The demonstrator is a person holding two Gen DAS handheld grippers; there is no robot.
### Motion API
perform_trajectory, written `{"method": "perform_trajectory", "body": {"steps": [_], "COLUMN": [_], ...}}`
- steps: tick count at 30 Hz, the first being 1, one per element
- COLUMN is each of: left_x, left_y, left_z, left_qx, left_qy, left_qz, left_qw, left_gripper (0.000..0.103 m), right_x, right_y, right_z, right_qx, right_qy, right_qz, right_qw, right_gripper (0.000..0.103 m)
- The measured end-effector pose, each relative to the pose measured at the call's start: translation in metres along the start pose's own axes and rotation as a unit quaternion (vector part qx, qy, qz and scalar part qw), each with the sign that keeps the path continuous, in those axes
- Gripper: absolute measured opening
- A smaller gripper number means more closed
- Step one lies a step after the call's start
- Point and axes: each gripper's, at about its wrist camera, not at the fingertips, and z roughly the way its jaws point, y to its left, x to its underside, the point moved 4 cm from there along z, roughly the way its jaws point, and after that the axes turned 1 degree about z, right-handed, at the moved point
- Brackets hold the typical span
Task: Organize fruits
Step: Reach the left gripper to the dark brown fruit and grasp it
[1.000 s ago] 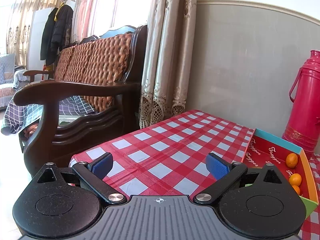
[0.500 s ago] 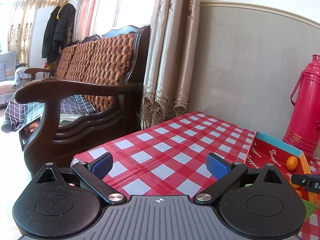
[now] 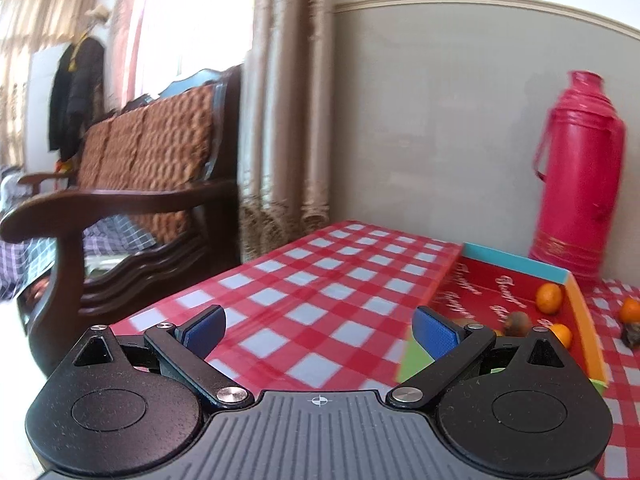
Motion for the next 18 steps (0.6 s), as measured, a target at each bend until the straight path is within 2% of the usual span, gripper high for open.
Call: {"method": "perform_trajectory", "body": {"steps": [4,6,9,14,18], "left_x": [0.0,0.0,-0.005,-0.022,-0.027], "left_y": [-0.038,-0.059,-0.096,-0.171,-0.23], "left_z": [-0.007,-0.011,-0.018,-0.032,-0.033], "left_qx": [0.033,0.063,0.103,0.19,0.233], "left_qy": [-0.011,-0.007,0.001,0.007,0.014], "left_qz": [0.044,0.063,0.083,0.11,0.147], "left_qw": [0.9984,0.996,0.9912,0.9756,0.9613], "left_gripper": [0.099,0.099,0.099,0.099,0.099], "right_x": [0.009,0.013,0.021,0.032,0.037], "right_y": [-0.041,-0.058,-0.079,-0.115,-0.139], "right_z": [-0.007,-0.012,-0.015,-0.019,-0.024], "right_qx": [0.066,0.099,0.128,0.167,0.196], "right_qy": [-0.012,-0.02,-0.016,-0.005,-0.002], "right_qz": [0.027,0.032,0.043,0.08,0.101], "right_qw": [0.997,0.994,0.991,0.983,0.975], "right_gripper": [0.096,0.097,0.097,0.097,0.097]}}
